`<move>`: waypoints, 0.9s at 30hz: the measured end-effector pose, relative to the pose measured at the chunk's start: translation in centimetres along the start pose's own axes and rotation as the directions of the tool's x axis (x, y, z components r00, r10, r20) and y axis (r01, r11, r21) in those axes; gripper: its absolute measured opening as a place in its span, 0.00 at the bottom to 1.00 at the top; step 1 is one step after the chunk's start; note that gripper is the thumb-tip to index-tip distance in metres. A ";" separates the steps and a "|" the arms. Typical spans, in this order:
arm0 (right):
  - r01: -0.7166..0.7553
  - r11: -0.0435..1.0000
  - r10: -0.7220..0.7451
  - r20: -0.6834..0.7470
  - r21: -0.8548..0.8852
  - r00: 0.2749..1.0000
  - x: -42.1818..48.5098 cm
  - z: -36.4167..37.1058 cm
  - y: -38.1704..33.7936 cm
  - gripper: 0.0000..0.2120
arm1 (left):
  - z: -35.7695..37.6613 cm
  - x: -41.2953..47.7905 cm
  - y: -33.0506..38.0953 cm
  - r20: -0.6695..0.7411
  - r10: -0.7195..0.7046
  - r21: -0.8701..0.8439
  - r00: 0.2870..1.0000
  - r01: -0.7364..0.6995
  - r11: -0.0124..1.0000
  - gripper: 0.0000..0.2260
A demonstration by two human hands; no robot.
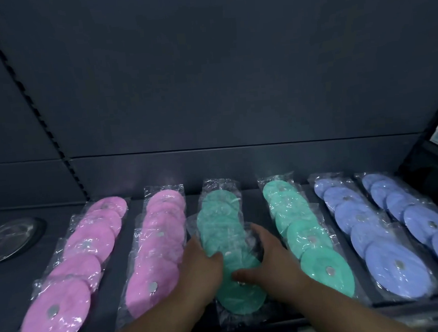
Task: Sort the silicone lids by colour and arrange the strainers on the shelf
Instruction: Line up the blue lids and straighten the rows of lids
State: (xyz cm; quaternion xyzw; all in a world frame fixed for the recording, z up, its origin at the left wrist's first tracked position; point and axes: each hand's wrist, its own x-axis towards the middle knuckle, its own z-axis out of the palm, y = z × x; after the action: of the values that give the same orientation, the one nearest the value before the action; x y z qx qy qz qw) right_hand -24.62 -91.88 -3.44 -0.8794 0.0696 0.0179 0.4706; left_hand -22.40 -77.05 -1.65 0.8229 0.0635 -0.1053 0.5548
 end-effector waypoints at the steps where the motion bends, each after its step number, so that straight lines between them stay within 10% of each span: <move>1: -0.008 1.000 0.008 0.013 -0.004 1.000 0.3 0.2 0.1 0.42 | 0.3 0.2 0.1 -0.020 -0.019 0.011 1.000 0.019 1.000 0.17; 12: -0.081 0.997 0.080 0.051 0.019 0.996 0.9 -1.1 1.3 0.41 | 1.5 0.3 0.9 0.054 -0.046 0.235 0.997 0.033 0.971 0.26; 27: -0.095 0.994 0.092 0.050 0.047 0.994 1.8 -0.6 -0.3 0.28 | 1.5 4.4 0.8 0.037 -0.072 -0.010 0.997 0.072 0.997 0.23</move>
State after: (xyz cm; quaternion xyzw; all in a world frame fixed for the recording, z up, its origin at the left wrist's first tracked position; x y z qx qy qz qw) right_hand -22.80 -92.43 -2.98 -0.8626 0.0999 0.0592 0.4924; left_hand -18.14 -78.83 -2.54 0.8149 0.0834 -0.1400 0.5562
